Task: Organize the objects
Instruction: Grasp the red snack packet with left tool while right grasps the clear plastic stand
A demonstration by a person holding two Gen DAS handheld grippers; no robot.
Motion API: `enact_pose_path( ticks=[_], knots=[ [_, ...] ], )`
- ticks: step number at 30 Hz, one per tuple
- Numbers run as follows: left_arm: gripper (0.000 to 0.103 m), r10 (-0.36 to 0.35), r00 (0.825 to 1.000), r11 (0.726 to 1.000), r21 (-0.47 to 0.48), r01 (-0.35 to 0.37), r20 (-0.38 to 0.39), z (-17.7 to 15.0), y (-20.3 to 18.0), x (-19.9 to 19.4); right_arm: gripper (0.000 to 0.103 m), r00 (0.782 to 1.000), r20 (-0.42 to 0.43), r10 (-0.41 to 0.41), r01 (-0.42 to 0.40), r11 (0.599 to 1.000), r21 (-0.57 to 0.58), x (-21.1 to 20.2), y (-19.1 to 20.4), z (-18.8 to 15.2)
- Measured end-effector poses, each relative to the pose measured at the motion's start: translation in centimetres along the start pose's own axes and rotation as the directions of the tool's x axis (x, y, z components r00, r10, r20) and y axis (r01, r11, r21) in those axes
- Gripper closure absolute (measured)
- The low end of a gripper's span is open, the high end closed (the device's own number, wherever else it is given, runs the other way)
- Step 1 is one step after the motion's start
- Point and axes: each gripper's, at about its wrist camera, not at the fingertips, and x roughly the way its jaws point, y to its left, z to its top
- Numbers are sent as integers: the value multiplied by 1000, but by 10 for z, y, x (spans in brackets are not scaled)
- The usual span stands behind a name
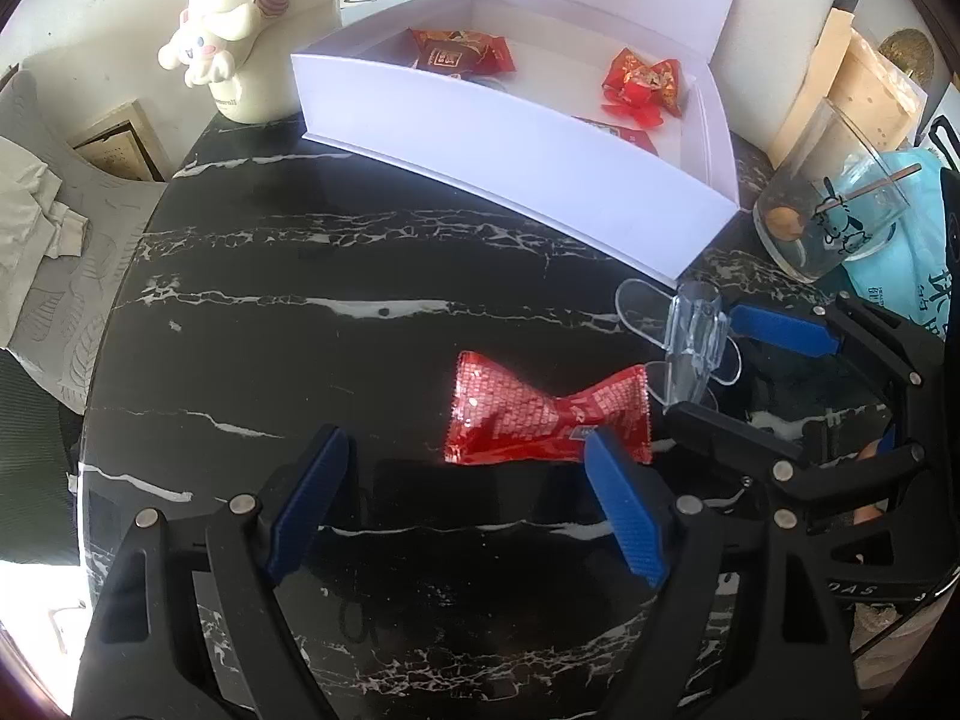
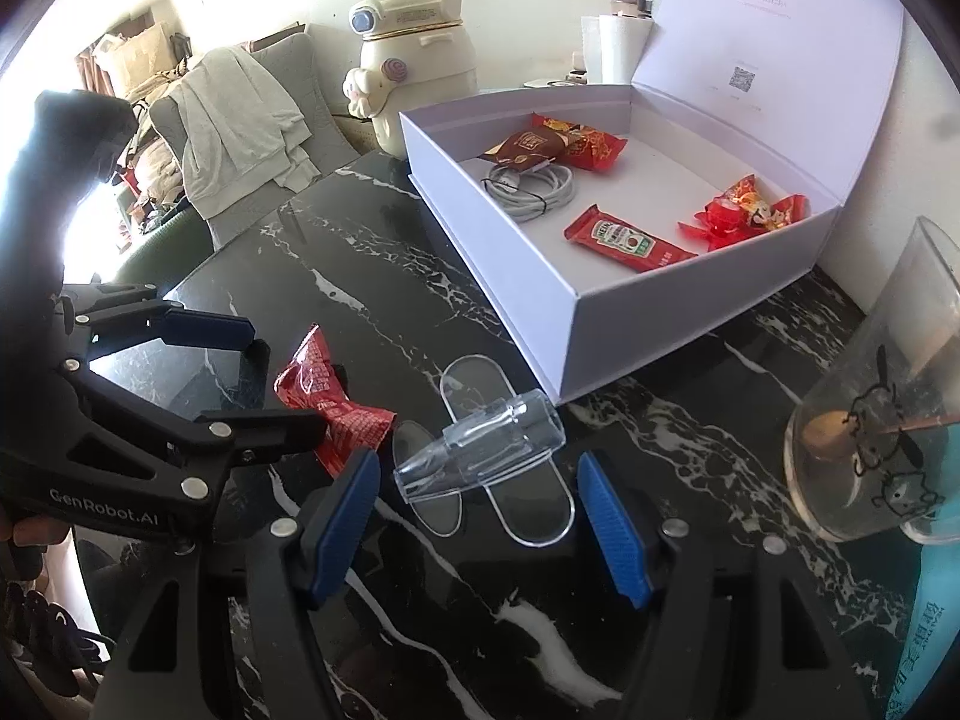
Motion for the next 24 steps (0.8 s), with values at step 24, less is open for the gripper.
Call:
enact_pose_path(
  ticks=[24],
  knots=[
    [12, 5, 1000, 987, 161, -8, 21, 7, -33, 11, 43, 998, 8, -54, 54, 997, 52, -23, -21, -27]
  ],
)
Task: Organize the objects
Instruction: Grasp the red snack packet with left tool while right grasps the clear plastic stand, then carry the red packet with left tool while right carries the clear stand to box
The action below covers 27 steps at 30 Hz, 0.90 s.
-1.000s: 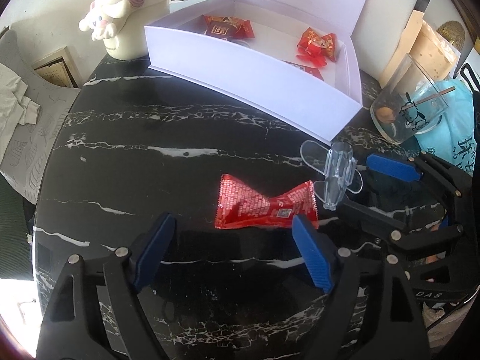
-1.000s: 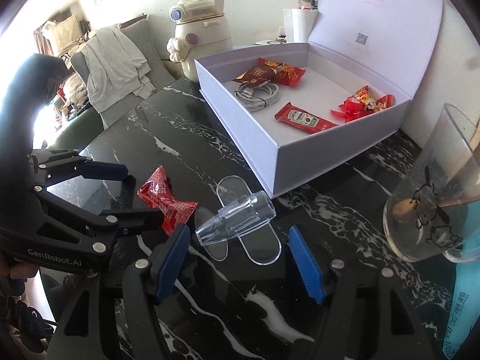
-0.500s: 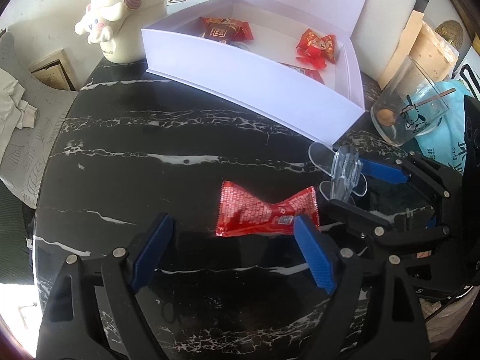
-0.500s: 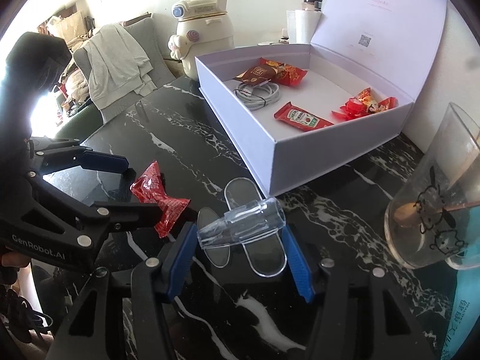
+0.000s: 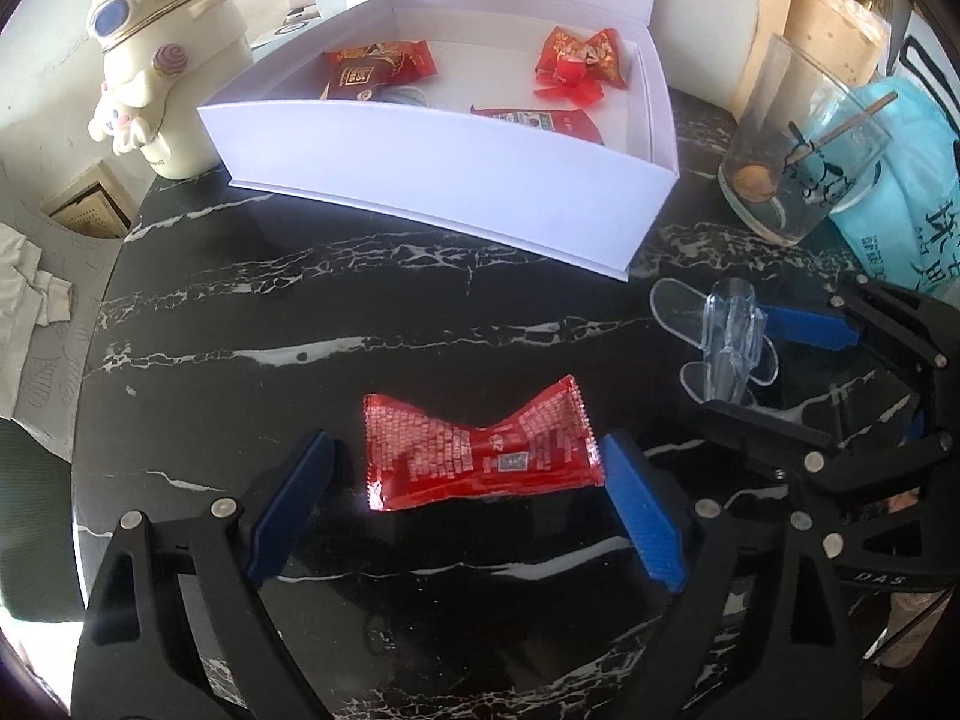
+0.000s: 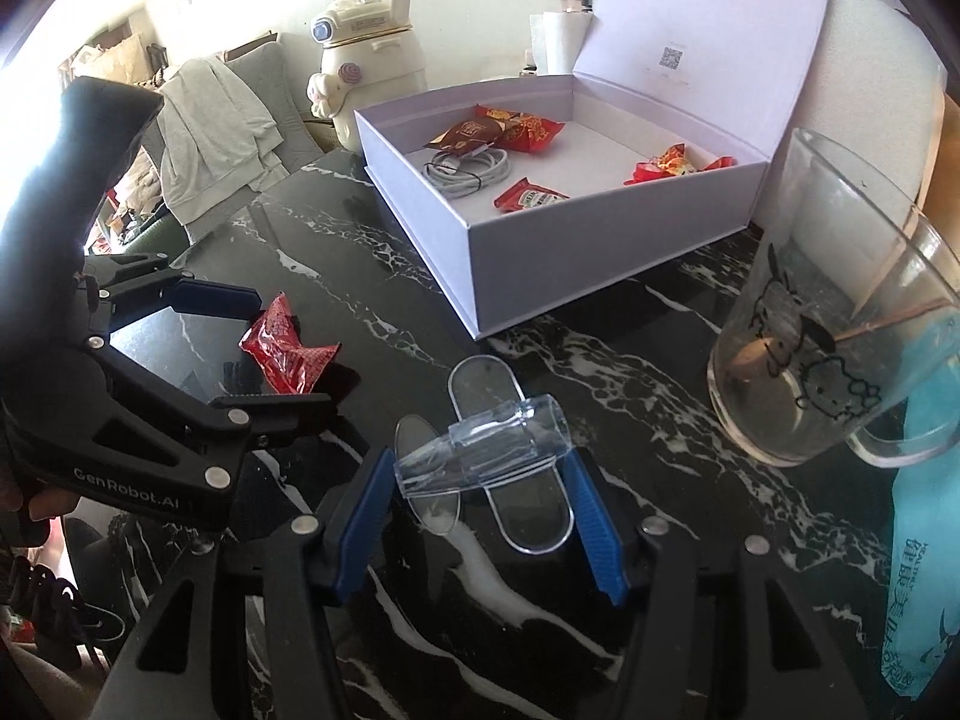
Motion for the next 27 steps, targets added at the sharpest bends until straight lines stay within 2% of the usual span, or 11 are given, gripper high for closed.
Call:
enact_pose_path(
  ticks=[5, 9, 12, 19, 21, 25, 27],
  knots=[
    [13, 0, 1000, 1000, -17, 0, 17, -2, 0, -1, 43, 1000, 4, 0, 0, 1000, 12, -3, -1, -5],
    [32, -2, 999, 1000, -12, 3, 43, -4, -2, -6, 43, 1000, 2, -1, 1, 1000, 22, -4, -3, -8],
    [36, -4, 999, 1000, -27, 5, 32, -4, 0, -8, 44, 1000, 7, 0, 0, 1000, 25, -7, -3, -9],
    [37, -52, 999, 996, -67, 53, 16, -11, 3, -18, 45, 999, 41, 2, -3, 1000, 26, -19, 0, -11],
    [37, -53, 998, 996, -72, 54, 21, -12, 3, -21, 81, 999, 38, 16, -17, 999, 34, -21, -1, -11],
    [37, -51, 998, 996, -70, 53, 38, -14, 1, -32, 81, 1000, 9, -29, 28, 998, 48, -18, -3, -14],
    [37, -44, 998, 997, -66, 47, 45, -15, 1, -36, 81, 1000, 8, -2, 1, 998, 64, -18, -5, -17]
  ],
)
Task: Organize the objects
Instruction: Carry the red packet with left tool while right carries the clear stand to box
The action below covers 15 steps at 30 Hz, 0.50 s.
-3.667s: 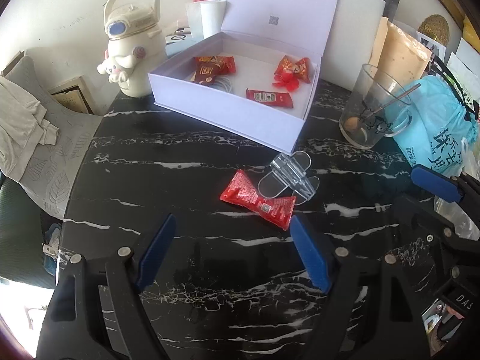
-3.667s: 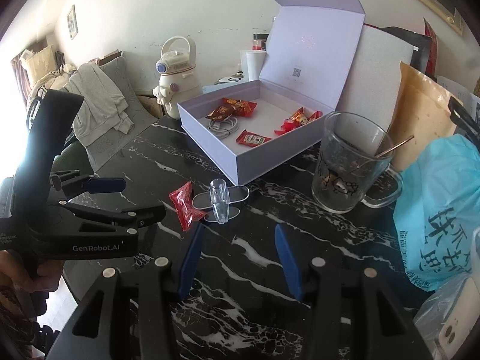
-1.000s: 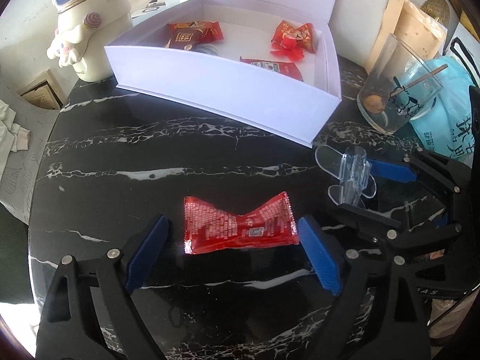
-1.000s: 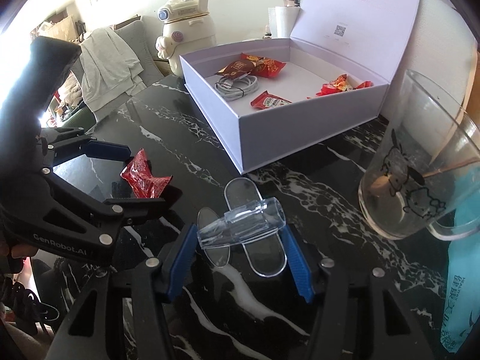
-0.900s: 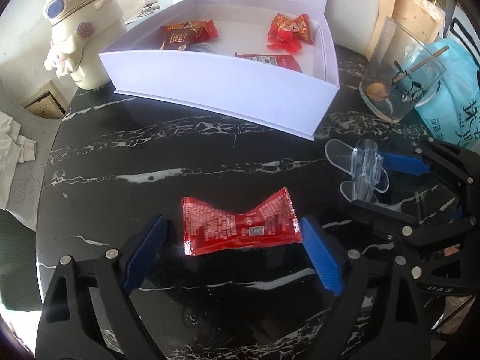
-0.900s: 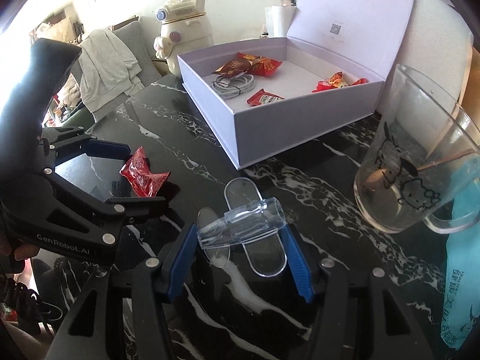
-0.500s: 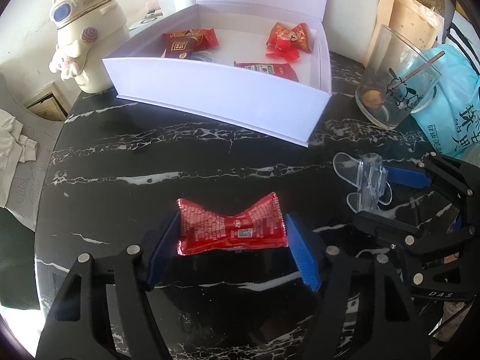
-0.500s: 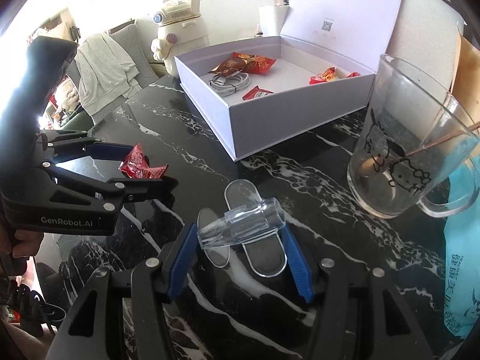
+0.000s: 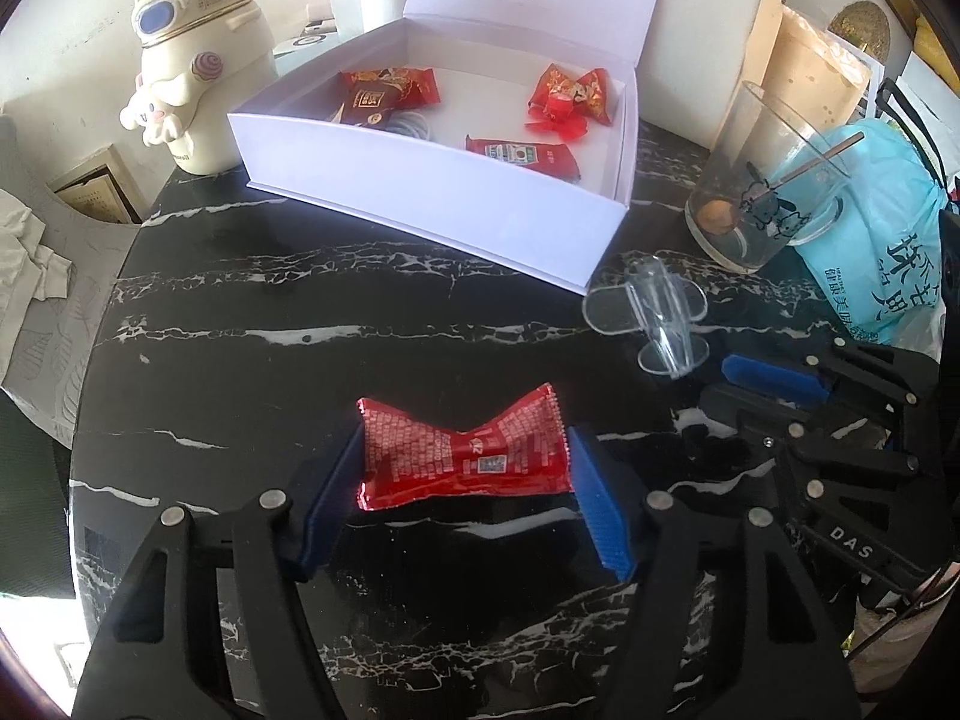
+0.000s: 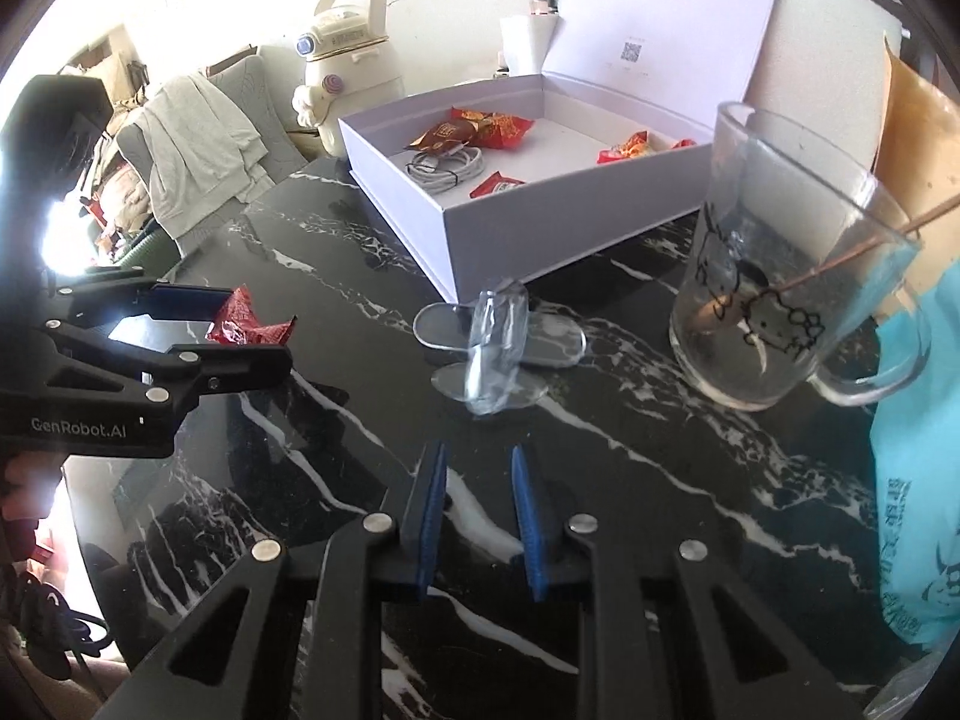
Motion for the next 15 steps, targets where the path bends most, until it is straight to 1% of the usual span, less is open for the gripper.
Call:
enact_pose_path(
  ticks=[2, 4, 6, 10, 12, 15],
  knots=[
    [37, 5, 1000, 1000, -1, -5, 1, -1, 0, -3, 81, 1000, 7, 28, -28, 1000, 6, -1, -1, -2],
    [37, 0, 1000, 1000, -8, 0, -3, -3, 1, -4, 75, 1000, 18, 14, -14, 1000, 4, -1, 1, -1],
    [37, -3, 1000, 1000, -16, 3, -4, -4, 2, -5, 50, 999, 38, 2, -2, 1000, 8, -3, 1, 1],
    [37, 2, 1000, 1000, -24, -2, -4, -3, 5, -5, 45, 996, 90, 4, -5, 1000, 9, -7, 1, 11],
    [37, 1, 1000, 1000, -28, -1, -6, -2, 7, -4, 38, 996, 88, -3, 4, 1000, -5, -4, 2, 16],
    [37, -2, 1000, 1000, -29, 2, -5, 1, 9, -3, 33, 996, 83, -25, 27, 999, -22, 1, 3, 26]
  ],
)
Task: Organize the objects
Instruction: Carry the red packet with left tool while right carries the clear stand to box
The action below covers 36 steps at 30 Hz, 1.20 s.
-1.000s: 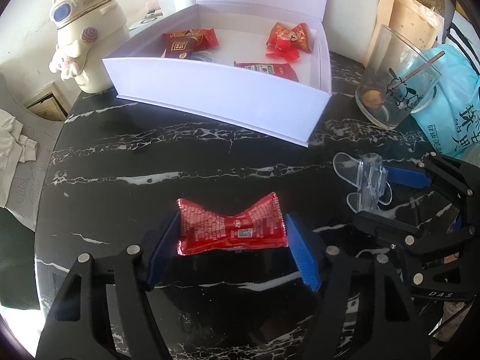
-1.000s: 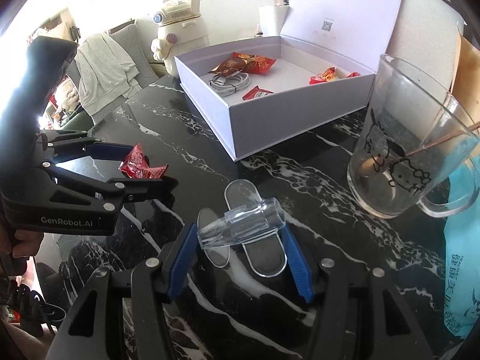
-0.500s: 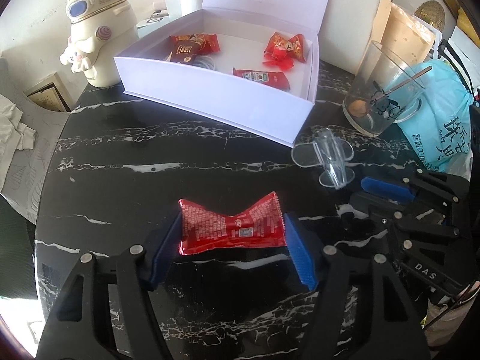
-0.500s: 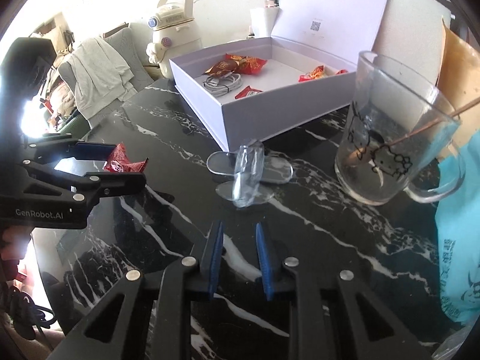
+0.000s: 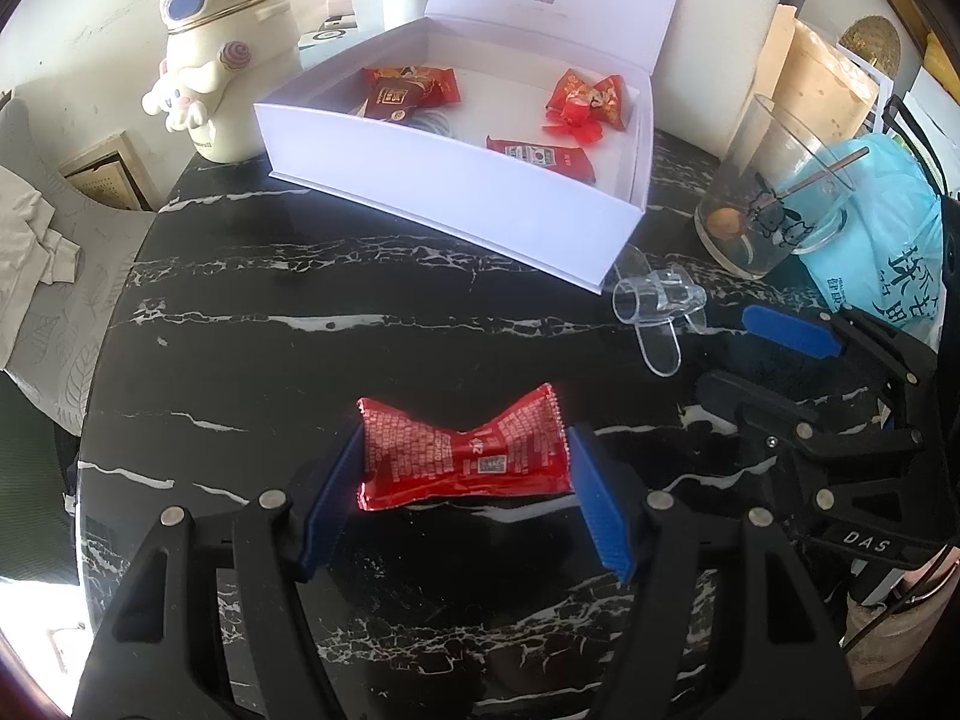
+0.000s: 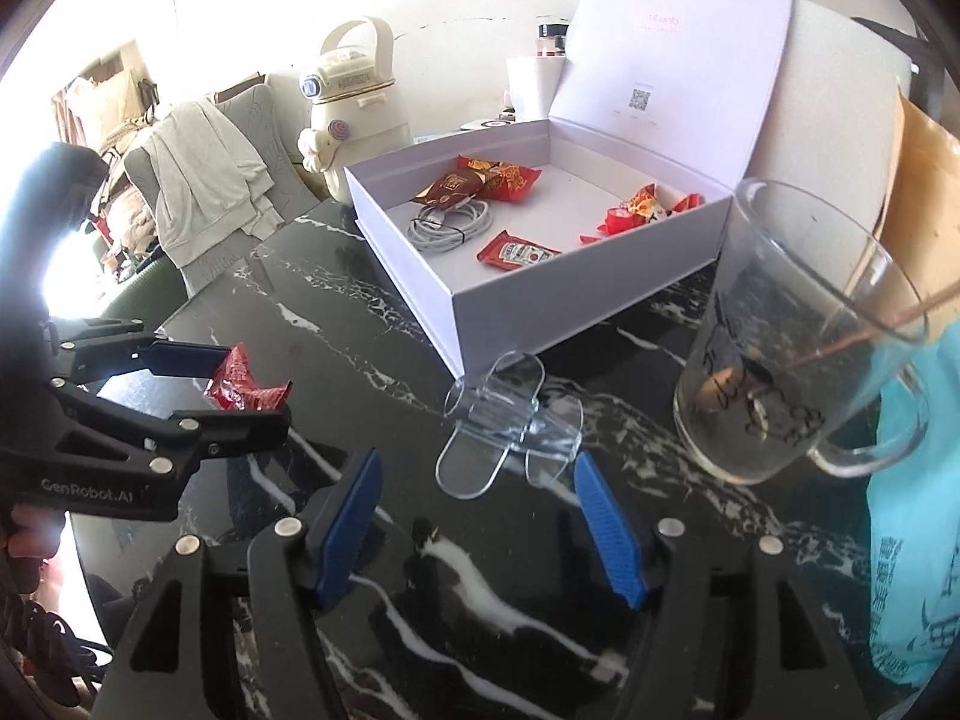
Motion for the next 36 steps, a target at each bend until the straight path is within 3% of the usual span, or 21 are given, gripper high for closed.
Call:
enact_pose_path(
  ticks=[2, 9, 13, 15, 17, 26, 36],
  knots=[
    [37, -4, 1000, 1000, 0, 4, 0, 2, 1, 1, 29, 1000, -9, -15, 16, 1000, 14, 7, -1, 4],
    [36, -2, 1000, 1000, -16, 2, -6, 9, 8, 8, 29, 998, -40, -46, 52, 984, 170, 31, -14, 14],
    [36, 4, 1000, 1000, -30, -4, -16, 12, 14, 13, 29, 995, -34, -89, 94, 977, 192, 36, -13, 14],
    [36, 5, 1000, 999, -36, -6, -20, 13, 17, 15, 39, 994, -54, -100, 108, 975, 192, 41, -12, 14],
    [36, 9, 1000, 999, -39, -10, -23, 13, 19, 18, 41, 992, -40, -120, 126, 975, 182, 41, -10, 12],
    [36, 13, 1000, 999, -45, -14, -25, 12, 21, 17, 42, 997, -30, -70, 75, 976, 206, 34, -15, 5],
    [36, 26, 1000, 999, -29, -26, 14, 7, 10, -7, 42, 999, 12, -41, 39, 984, 176, -9, -4, -6]
  ],
)
